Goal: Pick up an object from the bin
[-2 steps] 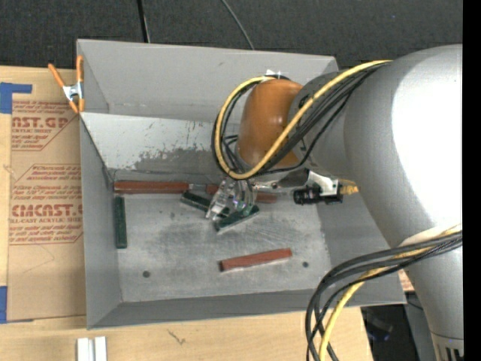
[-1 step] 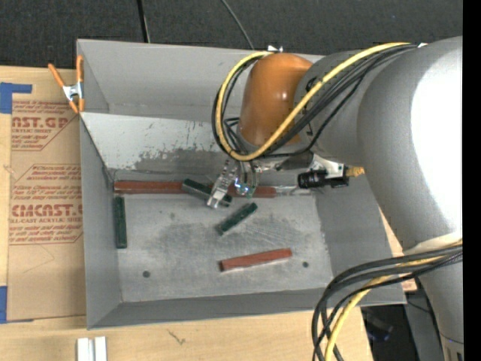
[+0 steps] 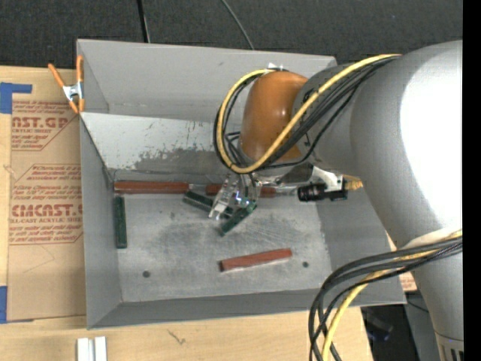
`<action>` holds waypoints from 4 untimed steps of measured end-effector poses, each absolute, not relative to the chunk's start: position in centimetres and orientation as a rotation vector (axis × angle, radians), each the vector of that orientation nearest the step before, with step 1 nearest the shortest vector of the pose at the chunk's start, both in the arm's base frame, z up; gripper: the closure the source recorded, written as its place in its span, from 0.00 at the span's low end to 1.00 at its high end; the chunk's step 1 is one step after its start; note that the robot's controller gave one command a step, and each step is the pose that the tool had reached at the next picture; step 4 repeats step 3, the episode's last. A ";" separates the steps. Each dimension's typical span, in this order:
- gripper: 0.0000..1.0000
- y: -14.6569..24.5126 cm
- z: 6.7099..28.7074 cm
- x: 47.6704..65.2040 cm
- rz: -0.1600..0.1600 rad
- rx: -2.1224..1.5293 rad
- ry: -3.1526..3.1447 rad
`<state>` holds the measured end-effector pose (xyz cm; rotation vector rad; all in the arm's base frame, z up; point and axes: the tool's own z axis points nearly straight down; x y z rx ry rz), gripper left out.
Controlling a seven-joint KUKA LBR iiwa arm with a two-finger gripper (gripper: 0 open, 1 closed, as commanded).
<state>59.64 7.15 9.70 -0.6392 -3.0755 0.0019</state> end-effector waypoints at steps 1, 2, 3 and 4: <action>1.00 8.1 14.4 60.8 -0.004 -0.639 -3.081; 1.00 7.2 9.7 59.5 0.003 -0.638 -3.073; 1.00 8.2 15.6 61.0 -0.005 -0.636 -3.083; 1.00 8.2 15.6 61.0 -0.005 -0.636 -3.083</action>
Offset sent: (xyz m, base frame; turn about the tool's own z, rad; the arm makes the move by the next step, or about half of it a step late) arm -0.0001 0.0000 0.0025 0.0000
